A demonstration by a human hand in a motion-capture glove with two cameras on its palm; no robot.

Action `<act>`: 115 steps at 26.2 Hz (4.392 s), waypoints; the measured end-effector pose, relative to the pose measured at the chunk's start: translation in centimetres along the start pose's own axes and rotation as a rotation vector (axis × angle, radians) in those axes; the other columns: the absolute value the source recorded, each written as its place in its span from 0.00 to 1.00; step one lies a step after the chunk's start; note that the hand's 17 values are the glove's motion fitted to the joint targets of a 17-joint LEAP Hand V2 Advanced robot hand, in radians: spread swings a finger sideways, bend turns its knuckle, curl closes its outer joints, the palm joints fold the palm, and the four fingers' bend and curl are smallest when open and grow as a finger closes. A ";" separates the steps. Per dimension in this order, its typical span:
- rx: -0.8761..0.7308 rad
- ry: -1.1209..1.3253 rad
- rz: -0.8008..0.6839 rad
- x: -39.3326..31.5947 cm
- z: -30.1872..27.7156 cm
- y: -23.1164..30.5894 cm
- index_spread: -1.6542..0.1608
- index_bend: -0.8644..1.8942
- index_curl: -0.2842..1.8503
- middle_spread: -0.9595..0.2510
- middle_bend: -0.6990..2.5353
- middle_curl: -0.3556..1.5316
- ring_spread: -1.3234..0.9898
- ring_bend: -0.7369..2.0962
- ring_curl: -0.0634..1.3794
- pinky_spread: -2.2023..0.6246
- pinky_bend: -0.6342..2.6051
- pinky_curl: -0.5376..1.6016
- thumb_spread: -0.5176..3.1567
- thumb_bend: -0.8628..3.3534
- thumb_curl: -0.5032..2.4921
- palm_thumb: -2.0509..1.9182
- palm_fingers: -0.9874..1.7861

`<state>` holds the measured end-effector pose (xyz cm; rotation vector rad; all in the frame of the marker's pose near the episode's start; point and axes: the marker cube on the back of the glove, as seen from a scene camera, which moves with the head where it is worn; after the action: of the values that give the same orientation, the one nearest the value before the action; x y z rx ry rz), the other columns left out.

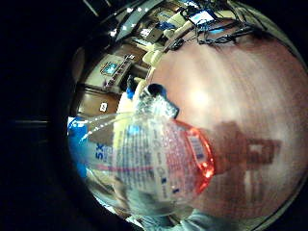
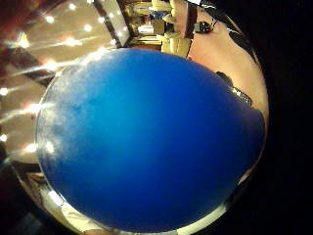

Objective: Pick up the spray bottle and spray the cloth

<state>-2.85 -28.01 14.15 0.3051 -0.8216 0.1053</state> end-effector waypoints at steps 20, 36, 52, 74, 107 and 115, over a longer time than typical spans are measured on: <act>0.060 0.036 -0.032 0.7 2.4 -5.8 0.68 0.35 0.16 0.62 0.35 0.39 0.43 0.48 0.27 0.77 0.35 0.43 0.36 0.20 0.28 0.68 0.44; 0.183 -0.017 -0.004 0.0 2.2 -8.3 0.74 0.42 0.22 0.65 0.35 0.40 0.47 0.51 0.28 0.72 0.35 0.41 0.35 0.21 0.32 0.73 0.80; 0.175 0.022 -0.158 -11.2 -6.4 -5.7 0.77 0.44 0.30 0.63 0.40 0.44 0.48 0.51 0.33 0.68 0.32 0.42 0.27 0.20 0.37 0.75 0.86; -0.691 0.941 0.132 -21.6 -1.0 -7.1 0.79 0.46 0.36 0.62 0.40 0.45 0.48 0.51 0.35 0.67 0.32 0.43 0.23 0.20 0.40 0.75 0.86; -0.985 1.548 0.358 -4.5 13.9 -5.1 0.79 0.45 0.39 0.62 0.41 0.46 0.47 0.50 0.36 0.67 0.32 0.43 0.22 0.20 0.43 0.75 0.86; -0.768 1.275 0.166 -16.8 12.0 -8.1 0.78 0.44 0.40 0.62 0.41 0.46 0.47 0.50 0.36 0.67 0.32 0.43 0.22 0.20 0.43 0.75 0.85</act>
<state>-21.04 -38.97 7.71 -0.5452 0.4164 0.1063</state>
